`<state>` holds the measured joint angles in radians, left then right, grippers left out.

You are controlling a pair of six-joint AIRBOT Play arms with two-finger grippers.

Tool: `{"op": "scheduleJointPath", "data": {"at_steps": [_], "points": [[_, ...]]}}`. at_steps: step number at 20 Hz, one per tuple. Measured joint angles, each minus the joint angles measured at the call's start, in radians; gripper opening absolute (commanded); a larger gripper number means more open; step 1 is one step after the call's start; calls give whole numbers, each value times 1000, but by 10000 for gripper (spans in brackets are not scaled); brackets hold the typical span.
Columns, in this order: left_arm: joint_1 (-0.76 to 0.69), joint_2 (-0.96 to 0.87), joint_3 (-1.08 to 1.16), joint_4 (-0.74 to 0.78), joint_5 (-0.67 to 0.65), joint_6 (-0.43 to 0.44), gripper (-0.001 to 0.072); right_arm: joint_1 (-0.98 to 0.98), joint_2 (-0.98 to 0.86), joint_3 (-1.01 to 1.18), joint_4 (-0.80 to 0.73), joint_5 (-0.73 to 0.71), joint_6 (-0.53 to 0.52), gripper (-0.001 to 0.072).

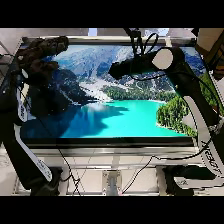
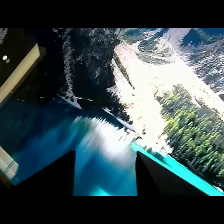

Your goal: Fold the shirts.

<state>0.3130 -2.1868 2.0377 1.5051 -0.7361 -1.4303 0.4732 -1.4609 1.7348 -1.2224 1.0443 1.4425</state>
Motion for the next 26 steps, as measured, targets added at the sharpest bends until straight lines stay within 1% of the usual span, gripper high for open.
{"op": "scheduleJointPath", "data": {"at_steps": [3, 5, 6, 8, 11, 13, 15, 17, 21, 24, 26], "points": [[-66, 61, 13, -220, -89, 154, 11, 0, 0, 0, -104, -37, -2, 302], [-133, 128, 16, -319, -158, 227, 11, -1, 0, 0, -177, -76, -2, 303], [-169, 167, 17, -353, -193, 251, 11, -2, 0, 0, -214, -97, 3, 303], [-251, 253, 18, -401, -277, 272, 12, -8, 0, 0, -296, -148, 42, 304], [-381, 377, 20, -453, -420, 258, 12, -51, 0, 0, -391, -183, 134, 304], [-470, 432, 20, -478, -517, 241, 12, -101, 0, 0, -403, -175, 178, 312], [-557, 463, 11, -492, -585, 219, 12, -152, 0, 0, -379, -137, 192, 331], [-636, 477, -16, -494, -624, 194, 13, -192, 0, 0, -353, -80, 179, 331], [-752, 482, -70, -498, -643, 160, 12, -230, 0, 0, -328, 14, 114, 332], [-807, 481, -84, -529, -632, 122, 13, -241, 0, 0, -321, 38, 77, 339], [-846, 472, -89, -542, -691, 100, 14, -245, 0, 0, -319, 30, 65, 340]]}}
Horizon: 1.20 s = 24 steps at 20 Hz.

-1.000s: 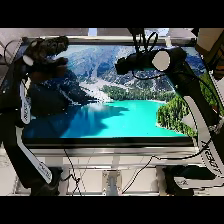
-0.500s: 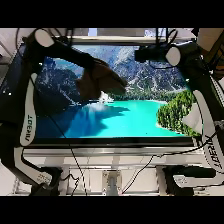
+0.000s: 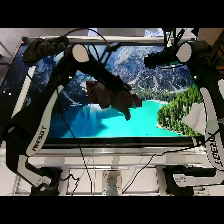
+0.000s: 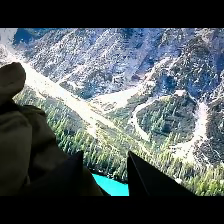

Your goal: Fold the shirts.

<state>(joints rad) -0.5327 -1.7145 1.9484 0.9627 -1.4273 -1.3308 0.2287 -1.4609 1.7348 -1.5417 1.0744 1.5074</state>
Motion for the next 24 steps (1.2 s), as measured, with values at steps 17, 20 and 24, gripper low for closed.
{"op": "scheduleJointPath", "data": {"at_steps": [17, 20, 24], "points": [[222, -1, 107, 226, -87, -35, 579, 2, 0, -114, 211, 148, -238, 452], [343, 27, 80, 224, -98, -50, 579, 2, 0, -290, 263, 113, -260, 553], [428, 41, 55, 202, -119, -65, 579, 16, -11, -493, 416, -81, -312, 552]]}}
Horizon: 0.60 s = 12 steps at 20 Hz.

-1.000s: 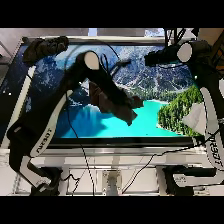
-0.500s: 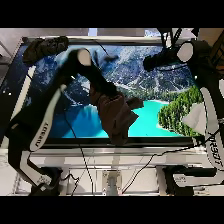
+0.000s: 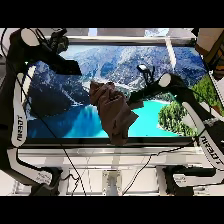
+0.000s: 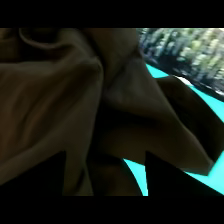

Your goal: Fold the shirts.

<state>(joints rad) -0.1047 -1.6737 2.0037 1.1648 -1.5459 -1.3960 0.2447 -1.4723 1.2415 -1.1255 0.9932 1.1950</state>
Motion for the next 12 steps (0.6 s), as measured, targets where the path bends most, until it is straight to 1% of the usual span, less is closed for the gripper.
{"op": "scheduleJointPath", "data": {"at_steps": [3, 7, 8, 9, 10, 11, 12], "points": [[21, 3, -6, -11, -1, -11, 578, 21, -52, -61, 143, -113, -67, 547], [30, 5, -9, -15, 0, -18, 577, 45, -144, -87, 315, -235, -156, 542], [31, 5, -9, -15, 0, -19, 572, 47, -163, -89, 348, -253, -171, 524], [32, 5, -9, -15, 0, -19, 543, 50, -180, -91, 375, -266, -185, 479], [32, 4, -11, -13, 0, -19, 536, 53, -192, -92, 395, -272, -196, 291], [31, 1, -17, -5, -1, -20, 536, 58, -201, -93, 414, -274, -213, 122], [31, -2, -29, 12, -8, -21, 536, 63, -208, -90, 430, -271, -235, 25]]}}
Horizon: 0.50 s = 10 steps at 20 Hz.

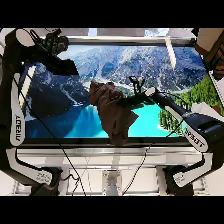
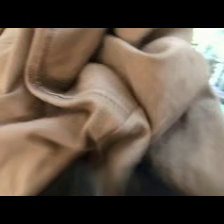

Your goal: Fold the shirts.

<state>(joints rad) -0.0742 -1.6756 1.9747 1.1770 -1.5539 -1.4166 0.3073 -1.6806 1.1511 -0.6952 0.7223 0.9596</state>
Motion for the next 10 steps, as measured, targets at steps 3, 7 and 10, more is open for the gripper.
{"op": "scheduleJointPath", "data": {"at_steps": [3, 7, 10], "points": [[0, -10, -76, 42, -21, -1, 536, 20, -10, 39, 35, 28, -69, 24], [-1, -14, -214, 31, 1, -2, 536, 40, -9, 167, 48, 97, -110, 22], [-1, -16, -299, 14, 39, -2, 536, 46, 18, 311, 42, 136, -116, 22]]}}
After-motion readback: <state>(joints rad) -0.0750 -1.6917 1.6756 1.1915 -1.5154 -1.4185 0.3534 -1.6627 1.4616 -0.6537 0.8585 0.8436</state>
